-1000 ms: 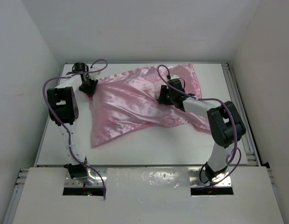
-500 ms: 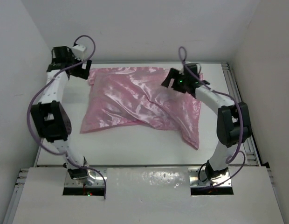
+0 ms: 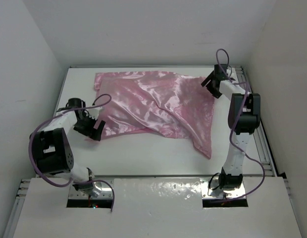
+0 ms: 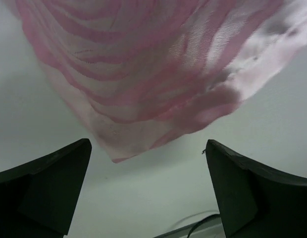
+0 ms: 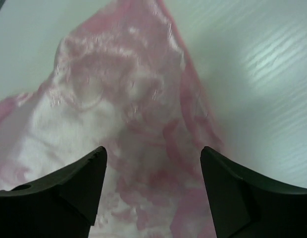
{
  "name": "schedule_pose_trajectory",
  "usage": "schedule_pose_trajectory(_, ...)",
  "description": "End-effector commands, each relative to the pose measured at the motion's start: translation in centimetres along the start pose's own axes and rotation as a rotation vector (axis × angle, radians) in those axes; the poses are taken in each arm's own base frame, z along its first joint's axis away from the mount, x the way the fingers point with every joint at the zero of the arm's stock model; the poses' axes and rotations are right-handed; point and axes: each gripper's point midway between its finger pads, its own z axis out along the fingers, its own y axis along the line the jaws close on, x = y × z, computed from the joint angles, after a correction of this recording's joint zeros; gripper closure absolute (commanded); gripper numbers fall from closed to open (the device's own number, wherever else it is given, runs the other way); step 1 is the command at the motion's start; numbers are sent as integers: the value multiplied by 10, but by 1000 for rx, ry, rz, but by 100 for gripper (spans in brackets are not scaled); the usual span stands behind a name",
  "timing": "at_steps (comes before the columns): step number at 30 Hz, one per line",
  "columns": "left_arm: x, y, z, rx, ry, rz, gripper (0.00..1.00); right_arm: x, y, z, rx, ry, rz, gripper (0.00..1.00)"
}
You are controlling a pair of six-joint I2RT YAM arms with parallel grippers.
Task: Put the pillow into the pillowcase
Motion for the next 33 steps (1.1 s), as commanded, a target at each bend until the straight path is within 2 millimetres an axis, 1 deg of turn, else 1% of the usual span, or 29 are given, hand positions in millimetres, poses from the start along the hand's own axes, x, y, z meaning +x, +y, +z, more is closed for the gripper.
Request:
schedule_pose_trajectory(1,-11,41,-2,-236,-55,50,0,-56,-3,8,91,-146,34,24)
schedule_pose_trajectory(2,4,47,4,-282,-1,31,0,-51,-12,13,135,-117,35,23)
schedule_pose_trajectory(3,8,52,10,-303,17,22,0,-49,-16,18,157,-104,36,21)
schedule_pose_trajectory(4,5,59,13,-334,5,11,0,-46,-20,27,188,-98,30,21)
schedule_pose_trajectory(5,7,61,16,-348,12,4,0,-42,-23,29,205,-90,22,20)
schedule_pose_trajectory(6,6,64,22,-361,1,-5,0,-37,-29,32,223,-84,17,20)
schedule_pose_trajectory(8,10,72,24,-416,25,-4,0,-37,-34,33,239,-101,16,20)
schedule_pose_trajectory(10,9,74,32,-441,19,11,0,-36,-39,35,246,-104,15,20)
schedule_pose_trajectory(12,8,72,39,-436,20,28,5,-34,-38,42,216,-81,12,20)
schedule_pose_trajectory(13,8,70,42,-421,22,34,10,-36,-32,46,184,-69,15,22)
schedule_pose_trajectory(14,7,67,45,-402,16,38,31,-22,-25,56,121,-1,22,31)
schedule_pose_trajectory(15,7,66,47,-393,18,34,45,-20,-18,59,85,22,53,38)
schedule_pose_trajectory(16,8,64,49,-383,24,36,71,-13,-15,63,55,52,75,44)
schedule_pose_trajectory(17,9,63,49,-377,25,36,91,-11,-8,66,13,55,91,52)
schedule_pose_trajectory(18,12,61,48,-372,42,30,100,-6,0,66,-30,74,117,69)
schedule_pose_trajectory(19,15,63,47,-374,50,20,100,4,-5,69,-33,85,135,79)
schedule_pose_trajectory(20,16,63,43,-373,51,19,100,-6,0,69,-64,45,158,89)
schedule_pose_trajectory(21,20,62,40,-366,63,26,100,-7,-5,71,-50,32,201,100)
schedule_pose_trajectory(23,24,70,24,-402,56,14,100,-29,-15,74,-38,-16,289,100)
schedule_pose_trajectory(24,28,73,18,-412,66,34,100,-43,-15,74,-46,-44,366,100)
schedule_pose_trajectory(25,32,78,12,-429,69,30,100,-60,-22,73,-54,-74,421,100)
schedule_pose_trajectory(27,39,83,2,-458,89,80,100,-93,-15,69,-107,-143,508,100)
schedule_pose_trajectory(28,43,85,0,-467,104,89,100,-107,-14,67,-122,-177,522,100)
schedule_pose_trajectory(29,50,84,1,-461,138,103,100,-115,-10,65,-134,-194,522,100)
schedule_pose_trajectory(30,51,84,1,-455,146,105,100,-133,0,59,-164,-228,503,100)
schedule_pose_trajectory(32,53,76,7,-410,151,104,100,-138,8,62,-188,-232,483,100)
schedule_pose_trajectory(33,51,73,8,-399,144,108,100,-142,12,62,-202,-235,480,100)
